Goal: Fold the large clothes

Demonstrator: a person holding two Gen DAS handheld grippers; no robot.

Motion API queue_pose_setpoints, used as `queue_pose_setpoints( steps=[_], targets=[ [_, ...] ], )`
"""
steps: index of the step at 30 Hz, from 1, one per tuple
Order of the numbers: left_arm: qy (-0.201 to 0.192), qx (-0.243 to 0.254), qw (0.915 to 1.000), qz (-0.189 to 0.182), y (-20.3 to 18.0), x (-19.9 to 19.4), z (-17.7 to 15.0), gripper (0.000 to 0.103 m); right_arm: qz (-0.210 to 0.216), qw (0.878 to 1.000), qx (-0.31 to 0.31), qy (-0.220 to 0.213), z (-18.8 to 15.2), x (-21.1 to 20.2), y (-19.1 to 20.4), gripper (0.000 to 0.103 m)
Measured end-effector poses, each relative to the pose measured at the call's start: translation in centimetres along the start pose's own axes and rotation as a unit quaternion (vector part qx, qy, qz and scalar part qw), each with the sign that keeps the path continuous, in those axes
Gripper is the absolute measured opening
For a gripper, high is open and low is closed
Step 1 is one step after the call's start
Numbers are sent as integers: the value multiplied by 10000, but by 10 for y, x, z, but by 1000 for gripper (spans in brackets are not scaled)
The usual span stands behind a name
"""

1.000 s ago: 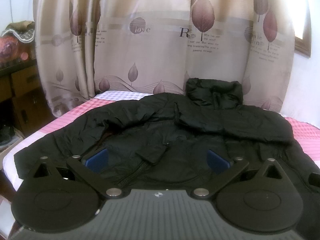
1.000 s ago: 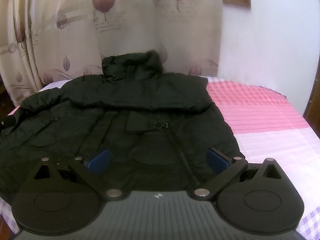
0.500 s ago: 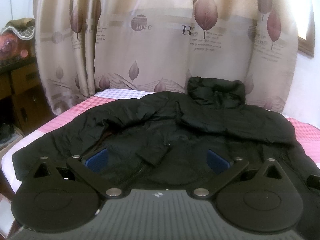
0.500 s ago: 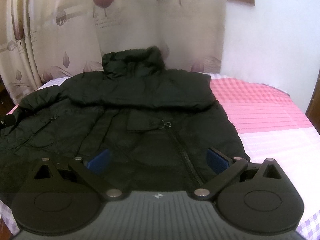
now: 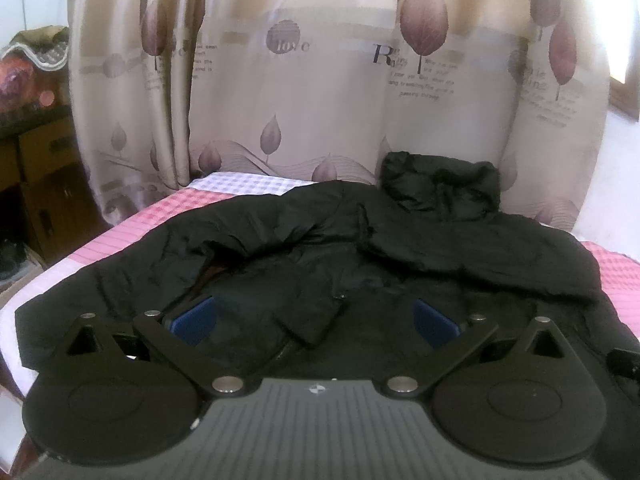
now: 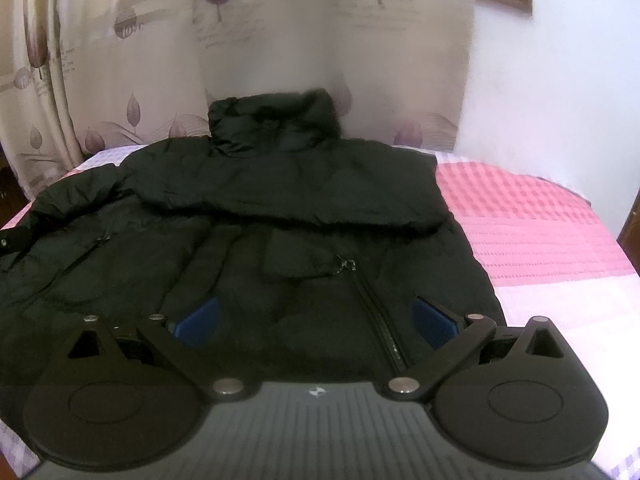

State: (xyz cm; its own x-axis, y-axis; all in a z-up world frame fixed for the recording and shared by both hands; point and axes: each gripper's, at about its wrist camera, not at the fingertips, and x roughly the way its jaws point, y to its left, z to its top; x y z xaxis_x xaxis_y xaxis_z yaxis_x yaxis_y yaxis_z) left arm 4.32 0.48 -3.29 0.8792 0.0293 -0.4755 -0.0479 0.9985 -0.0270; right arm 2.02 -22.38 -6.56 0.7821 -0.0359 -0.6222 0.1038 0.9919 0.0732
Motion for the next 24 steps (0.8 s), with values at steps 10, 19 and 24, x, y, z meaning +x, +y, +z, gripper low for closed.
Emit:
queue_pose_setpoints(
  steps=[10,19,24],
  targets=[
    [71,-33,10000,20,-1,24,6,103,-25,9997,-171,176,11,26,9,103],
    [36,-22,9999,97,0,52,5,103,-70,9988,-373,319,21,54,17,103],
    [86,-36,9998,195,3,75,3,103,294,9982,-510,81,25,66,18,103]
  ],
)
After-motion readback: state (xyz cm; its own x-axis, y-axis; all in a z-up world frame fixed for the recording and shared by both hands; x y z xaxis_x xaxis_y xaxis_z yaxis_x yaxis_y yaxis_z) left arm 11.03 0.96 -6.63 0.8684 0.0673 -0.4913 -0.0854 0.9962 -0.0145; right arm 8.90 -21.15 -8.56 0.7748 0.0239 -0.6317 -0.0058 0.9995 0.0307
